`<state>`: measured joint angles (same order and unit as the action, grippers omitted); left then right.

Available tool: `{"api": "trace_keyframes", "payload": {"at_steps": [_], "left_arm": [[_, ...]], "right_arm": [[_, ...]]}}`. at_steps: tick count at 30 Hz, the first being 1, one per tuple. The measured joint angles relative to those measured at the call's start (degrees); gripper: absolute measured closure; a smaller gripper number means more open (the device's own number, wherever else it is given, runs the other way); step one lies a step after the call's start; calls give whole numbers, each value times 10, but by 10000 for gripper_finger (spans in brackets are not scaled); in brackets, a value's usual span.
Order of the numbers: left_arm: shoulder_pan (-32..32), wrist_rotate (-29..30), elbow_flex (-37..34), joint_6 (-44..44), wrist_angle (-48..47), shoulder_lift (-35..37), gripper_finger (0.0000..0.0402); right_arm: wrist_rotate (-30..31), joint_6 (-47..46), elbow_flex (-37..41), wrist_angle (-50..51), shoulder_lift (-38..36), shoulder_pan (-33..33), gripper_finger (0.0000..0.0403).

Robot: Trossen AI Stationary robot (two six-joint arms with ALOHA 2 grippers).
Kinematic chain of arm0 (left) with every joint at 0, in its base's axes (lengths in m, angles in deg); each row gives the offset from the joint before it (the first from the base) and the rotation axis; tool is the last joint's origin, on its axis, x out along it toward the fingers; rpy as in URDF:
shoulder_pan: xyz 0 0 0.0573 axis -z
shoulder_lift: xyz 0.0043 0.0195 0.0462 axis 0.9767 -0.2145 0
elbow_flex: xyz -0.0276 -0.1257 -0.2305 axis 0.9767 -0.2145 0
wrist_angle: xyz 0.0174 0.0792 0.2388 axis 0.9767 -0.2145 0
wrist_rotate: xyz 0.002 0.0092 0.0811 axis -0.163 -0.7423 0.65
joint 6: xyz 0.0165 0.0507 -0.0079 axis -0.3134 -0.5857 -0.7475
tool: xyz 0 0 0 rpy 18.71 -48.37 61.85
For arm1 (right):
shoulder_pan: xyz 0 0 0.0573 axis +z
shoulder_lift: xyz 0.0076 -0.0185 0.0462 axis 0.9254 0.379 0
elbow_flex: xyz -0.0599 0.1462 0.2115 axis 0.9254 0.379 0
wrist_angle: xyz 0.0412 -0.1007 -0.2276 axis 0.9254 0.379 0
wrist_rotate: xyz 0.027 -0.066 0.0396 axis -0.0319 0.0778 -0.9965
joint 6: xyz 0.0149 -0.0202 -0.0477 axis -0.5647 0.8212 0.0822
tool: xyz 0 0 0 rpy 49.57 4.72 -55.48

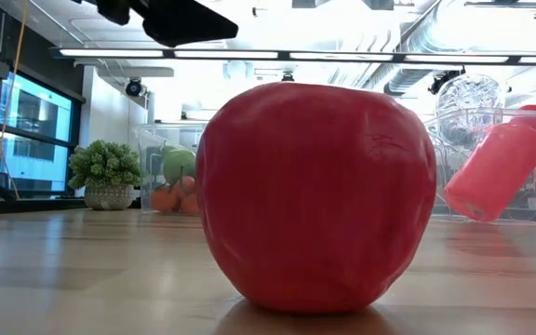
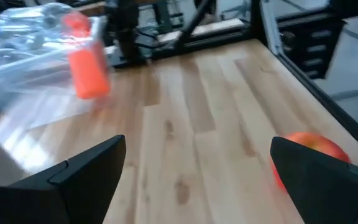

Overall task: Pick & Place Food Item
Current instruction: Put the red apple into the left transparent bin

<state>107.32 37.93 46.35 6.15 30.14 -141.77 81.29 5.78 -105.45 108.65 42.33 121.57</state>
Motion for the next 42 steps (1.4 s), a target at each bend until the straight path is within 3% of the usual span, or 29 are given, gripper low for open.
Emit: {"api": "trace_keyframes", "payload": {"at_steps": [5, 14, 42], "left_arm": [[1, -30, 0, 1, 16, -33, 13], [21, 13, 0, -51, 130, -119, 13], [46, 6, 0, 5, 141, -126, 13]], "right_arm": [[29, -80, 0, 39, 0, 0, 37], [14, -131, 0, 68, 5, 0, 37], [-8, -205, 0, 86, 5, 0, 37]]}}
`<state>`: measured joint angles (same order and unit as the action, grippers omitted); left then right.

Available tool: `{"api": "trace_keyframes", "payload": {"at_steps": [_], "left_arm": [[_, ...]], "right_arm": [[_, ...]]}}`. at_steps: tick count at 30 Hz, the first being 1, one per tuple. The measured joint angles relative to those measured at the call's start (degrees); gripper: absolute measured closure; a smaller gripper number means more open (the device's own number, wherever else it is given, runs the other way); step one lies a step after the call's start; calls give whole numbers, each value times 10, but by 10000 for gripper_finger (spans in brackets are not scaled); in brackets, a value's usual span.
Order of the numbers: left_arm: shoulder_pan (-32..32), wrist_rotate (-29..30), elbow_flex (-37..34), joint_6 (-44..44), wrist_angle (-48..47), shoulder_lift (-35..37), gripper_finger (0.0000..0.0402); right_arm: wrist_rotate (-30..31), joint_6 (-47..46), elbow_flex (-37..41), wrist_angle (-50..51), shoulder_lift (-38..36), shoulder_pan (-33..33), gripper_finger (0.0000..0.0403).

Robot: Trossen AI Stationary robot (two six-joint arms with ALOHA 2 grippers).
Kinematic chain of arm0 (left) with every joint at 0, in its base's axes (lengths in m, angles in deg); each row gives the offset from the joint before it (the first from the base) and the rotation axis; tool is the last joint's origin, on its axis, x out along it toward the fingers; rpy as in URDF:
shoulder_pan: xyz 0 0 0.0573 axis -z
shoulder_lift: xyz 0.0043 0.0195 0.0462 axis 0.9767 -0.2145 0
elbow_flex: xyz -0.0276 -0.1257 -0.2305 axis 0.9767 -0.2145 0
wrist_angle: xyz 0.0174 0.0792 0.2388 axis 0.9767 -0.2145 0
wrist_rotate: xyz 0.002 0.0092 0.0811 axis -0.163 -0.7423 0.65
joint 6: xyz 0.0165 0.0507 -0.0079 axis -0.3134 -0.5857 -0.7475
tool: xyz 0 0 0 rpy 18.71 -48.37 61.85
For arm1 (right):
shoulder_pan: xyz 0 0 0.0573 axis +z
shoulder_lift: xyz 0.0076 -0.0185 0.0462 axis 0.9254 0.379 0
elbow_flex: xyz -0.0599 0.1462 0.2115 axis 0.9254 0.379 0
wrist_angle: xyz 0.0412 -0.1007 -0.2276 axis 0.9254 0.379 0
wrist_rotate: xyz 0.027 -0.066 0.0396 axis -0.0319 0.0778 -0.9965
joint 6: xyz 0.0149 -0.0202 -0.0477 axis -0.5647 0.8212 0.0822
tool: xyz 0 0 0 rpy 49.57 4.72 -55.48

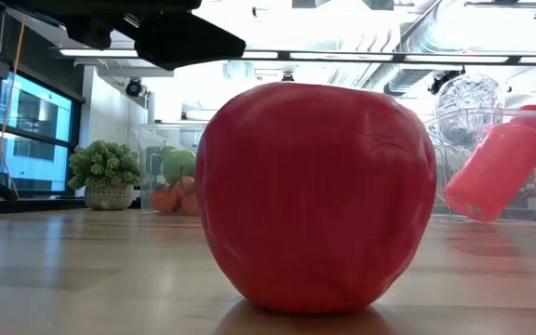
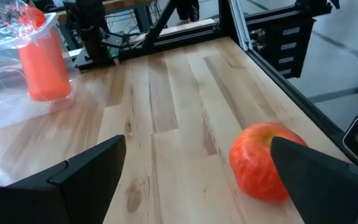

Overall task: Pick & Place Food Item
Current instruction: Put the red apple into the left transparent bin

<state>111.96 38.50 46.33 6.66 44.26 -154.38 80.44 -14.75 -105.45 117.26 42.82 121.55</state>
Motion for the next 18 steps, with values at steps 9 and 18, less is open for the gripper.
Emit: {"api": "trace_keyframes", "payload": {"at_steps": [9, 18], "left_arm": [[-1, 2, 0, 73, 2, 0, 13], [5, 1, 0, 84, 9, 0, 13]], "right_arm": [[-13, -1, 0, -10, 0, 0, 37], [-23, -10, 0, -12, 0, 0, 37]]}}
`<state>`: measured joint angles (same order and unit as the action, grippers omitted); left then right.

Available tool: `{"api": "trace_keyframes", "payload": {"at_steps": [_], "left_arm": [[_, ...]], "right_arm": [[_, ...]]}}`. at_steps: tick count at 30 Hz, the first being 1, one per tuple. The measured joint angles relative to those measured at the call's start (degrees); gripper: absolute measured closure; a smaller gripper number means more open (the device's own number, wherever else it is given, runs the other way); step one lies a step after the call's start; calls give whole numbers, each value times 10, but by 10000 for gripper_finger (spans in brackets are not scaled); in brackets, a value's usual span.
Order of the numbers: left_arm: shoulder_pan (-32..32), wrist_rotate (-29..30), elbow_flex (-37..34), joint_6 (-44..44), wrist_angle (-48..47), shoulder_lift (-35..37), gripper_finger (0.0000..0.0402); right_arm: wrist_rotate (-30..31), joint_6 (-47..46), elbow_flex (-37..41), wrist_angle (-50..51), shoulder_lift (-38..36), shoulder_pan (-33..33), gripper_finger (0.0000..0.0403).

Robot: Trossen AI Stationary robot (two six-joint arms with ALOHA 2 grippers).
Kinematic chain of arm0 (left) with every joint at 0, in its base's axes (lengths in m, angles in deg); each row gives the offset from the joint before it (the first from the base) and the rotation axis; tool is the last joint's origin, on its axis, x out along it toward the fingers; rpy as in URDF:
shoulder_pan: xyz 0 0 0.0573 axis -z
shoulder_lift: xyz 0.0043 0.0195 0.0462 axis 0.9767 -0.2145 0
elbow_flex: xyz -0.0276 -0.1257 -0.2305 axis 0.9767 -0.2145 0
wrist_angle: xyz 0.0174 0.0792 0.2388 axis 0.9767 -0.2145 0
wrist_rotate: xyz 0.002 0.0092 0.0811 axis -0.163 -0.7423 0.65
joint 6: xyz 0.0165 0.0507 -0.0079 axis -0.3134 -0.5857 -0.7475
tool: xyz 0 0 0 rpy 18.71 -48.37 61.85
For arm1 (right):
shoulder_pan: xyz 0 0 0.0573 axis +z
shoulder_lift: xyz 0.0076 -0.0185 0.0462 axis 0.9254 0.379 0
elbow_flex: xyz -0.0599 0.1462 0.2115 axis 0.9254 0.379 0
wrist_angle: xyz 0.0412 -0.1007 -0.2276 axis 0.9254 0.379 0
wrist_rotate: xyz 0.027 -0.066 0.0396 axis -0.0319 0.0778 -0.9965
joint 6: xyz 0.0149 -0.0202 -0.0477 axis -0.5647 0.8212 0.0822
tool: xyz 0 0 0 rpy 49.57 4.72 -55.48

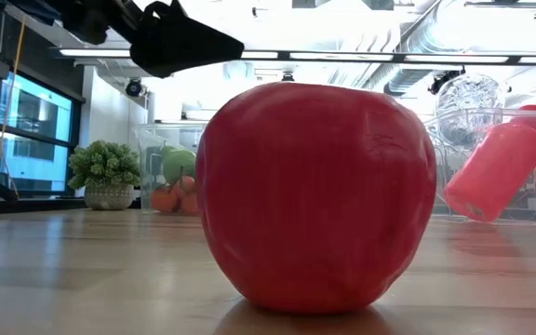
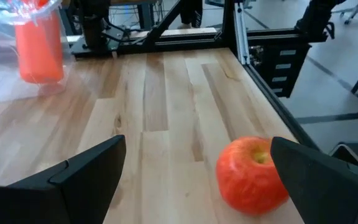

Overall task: Pick & Place Food Item
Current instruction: Put the red apple into the left transparent bin

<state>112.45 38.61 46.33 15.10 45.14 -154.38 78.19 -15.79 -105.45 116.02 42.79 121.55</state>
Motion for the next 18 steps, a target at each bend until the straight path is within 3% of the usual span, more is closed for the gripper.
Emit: {"api": "trace_keyframes", "payload": {"at_steps": [3, 6, 13, 18], "left_arm": [[6, 0, 0, 5, 0, 0, 13], [7, -2, 0, -60, -11, 0, 13], [27, -34, 0, -65, -17, 0, 13], [49, -53, 1, -73, 50, -35, 13]], "right_arm": [[-2, 0, 0, 0, 0, 0, 37], [-2, 0, 0, 0, 0, 0, 37], [-2, -7, 0, 0, 0, 0, 37], [-4, -20, 0, -2, 0, 0, 37]]}}
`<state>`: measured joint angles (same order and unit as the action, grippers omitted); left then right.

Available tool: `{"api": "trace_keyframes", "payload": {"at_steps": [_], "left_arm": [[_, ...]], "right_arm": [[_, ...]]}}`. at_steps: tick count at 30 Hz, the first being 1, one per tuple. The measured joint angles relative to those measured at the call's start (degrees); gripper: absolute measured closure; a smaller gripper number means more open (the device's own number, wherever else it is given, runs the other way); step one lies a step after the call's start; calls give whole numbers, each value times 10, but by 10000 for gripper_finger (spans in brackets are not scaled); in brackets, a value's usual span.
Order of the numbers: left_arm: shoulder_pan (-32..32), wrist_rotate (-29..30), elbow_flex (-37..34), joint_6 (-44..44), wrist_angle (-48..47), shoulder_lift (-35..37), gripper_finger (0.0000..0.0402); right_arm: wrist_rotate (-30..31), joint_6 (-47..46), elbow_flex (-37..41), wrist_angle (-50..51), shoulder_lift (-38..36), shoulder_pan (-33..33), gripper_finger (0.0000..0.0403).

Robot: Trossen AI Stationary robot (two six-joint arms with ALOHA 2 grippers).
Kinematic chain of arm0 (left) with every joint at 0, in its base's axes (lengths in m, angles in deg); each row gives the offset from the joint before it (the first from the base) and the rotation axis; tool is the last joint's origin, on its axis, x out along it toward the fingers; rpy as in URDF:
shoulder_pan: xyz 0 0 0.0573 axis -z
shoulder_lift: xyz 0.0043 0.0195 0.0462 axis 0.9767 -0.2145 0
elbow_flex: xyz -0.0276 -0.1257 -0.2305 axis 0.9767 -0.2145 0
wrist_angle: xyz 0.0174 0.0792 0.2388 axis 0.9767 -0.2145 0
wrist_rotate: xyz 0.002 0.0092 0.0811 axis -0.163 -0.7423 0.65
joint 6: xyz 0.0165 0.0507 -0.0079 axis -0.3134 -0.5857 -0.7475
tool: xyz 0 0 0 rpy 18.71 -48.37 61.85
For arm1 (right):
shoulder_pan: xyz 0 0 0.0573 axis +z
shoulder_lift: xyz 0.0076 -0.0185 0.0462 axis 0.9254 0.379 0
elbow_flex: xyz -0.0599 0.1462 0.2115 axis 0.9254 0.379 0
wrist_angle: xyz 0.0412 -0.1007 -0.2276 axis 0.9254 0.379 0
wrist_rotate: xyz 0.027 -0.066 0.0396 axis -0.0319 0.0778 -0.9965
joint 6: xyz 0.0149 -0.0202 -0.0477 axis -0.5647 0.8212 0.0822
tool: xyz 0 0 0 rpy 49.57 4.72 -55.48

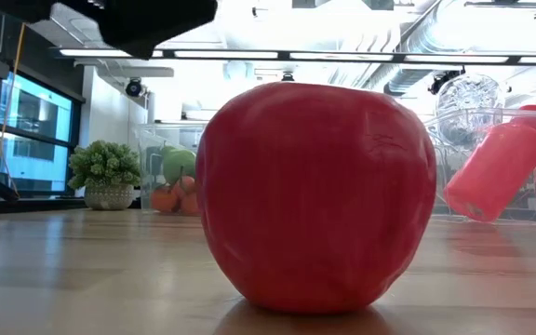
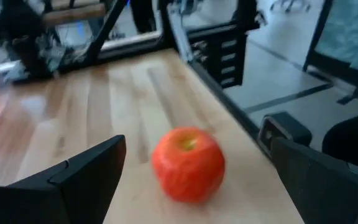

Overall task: Pick & Place Food Item
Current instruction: Put the red apple into the left transparent bin

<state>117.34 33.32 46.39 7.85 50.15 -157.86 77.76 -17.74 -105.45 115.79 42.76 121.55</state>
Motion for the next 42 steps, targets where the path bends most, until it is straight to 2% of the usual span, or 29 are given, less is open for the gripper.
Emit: {"api": "trace_keyframes", "payload": {"at_steps": [3, 6, 9, 16, 22, 24, 29, 33, 37, 42], "left_arm": [[6, 5, 4, -40, 96, -56, 13], [9, 39, 9, -78, 179, -105, 13], [9, 42, 20, -91, 214, -132, 13], [11, 31, 74, -105, 191, -164, 13], [-4, 54, 156, -53, -8, -173, 13], [-11, 55, 164, -23, -34, -173, 13], [-22, 37, 166, -12, -32, -173, 13], [-27, -18, 166, -4, -16, -184, 13], [-27, -16, 172, -25, 18, -218, 13], [-36, -2, 180, -26, 13, -237, 13]], "right_arm": [[0, 0, 0, -10, 0, 0, 37], [0, 0, 0, -22, 0, 0, 37], [-14, 0, 0, -36, 2, 0, 37], [-30, -1, 0, -46, 20, 1, 37], [-32, -15, 0, -51, 28, -2, 37], [-34, -15, 0, -58, 28, -2, 37], [-41, -15, 0, -60, 28, -2, 37], [-43, -15, 0, -61, 28, -2, 37], [-43, -14, 0, -63, 28, -2, 37], [-43, -14, 0, -64, 28, -2, 37]]}}
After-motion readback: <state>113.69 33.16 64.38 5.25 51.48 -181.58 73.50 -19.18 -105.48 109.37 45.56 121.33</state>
